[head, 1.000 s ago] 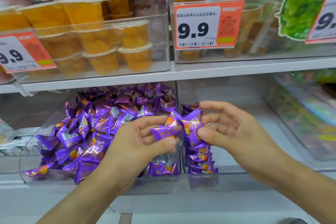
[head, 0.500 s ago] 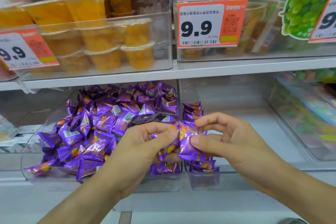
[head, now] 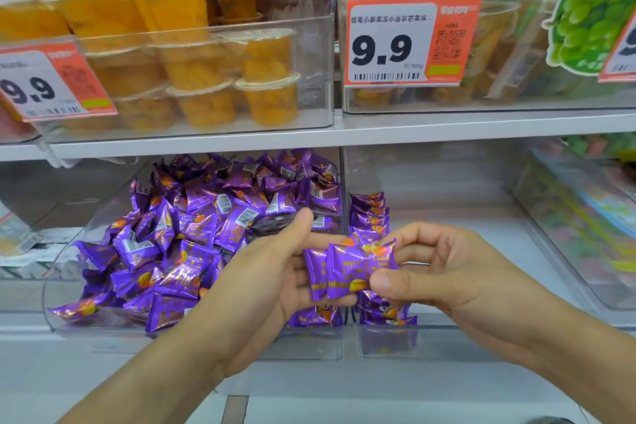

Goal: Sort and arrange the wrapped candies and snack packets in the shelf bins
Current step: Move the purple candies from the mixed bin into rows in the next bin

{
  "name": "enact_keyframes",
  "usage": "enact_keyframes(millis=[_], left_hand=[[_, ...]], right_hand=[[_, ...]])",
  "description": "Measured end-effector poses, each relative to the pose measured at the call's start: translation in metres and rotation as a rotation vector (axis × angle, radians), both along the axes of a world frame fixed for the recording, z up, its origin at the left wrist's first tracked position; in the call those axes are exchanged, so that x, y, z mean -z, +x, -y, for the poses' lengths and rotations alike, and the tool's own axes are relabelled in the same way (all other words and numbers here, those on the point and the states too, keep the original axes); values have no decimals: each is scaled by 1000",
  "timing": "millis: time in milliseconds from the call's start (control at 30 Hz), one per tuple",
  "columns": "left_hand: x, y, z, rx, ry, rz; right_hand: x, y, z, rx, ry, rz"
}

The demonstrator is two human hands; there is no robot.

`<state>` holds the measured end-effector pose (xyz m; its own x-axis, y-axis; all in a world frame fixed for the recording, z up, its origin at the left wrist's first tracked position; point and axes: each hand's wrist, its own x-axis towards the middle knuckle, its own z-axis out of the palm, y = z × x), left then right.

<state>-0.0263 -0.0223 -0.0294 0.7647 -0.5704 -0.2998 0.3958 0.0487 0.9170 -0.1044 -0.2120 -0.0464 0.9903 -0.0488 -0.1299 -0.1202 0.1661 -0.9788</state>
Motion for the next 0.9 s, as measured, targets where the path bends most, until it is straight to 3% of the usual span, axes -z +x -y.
enact_keyframes(millis=[100,267,333,667,900], left_hand=[[0,-2,-3,67,11,70],[7,-5,-11,224,136,360],[6,-6,-10,206,165,438],[11,-17,2,-99,288,762],[20,-12,6,-114,278,791]], right_hand=[[-2,0,1,-18,-120,29],[-9,-3,-2,11,-285,31],[-10,-3,-3,22,-389,60],[-15,-1,-1,-88,-462,164],[-7,4,10,-105,-407,165]])
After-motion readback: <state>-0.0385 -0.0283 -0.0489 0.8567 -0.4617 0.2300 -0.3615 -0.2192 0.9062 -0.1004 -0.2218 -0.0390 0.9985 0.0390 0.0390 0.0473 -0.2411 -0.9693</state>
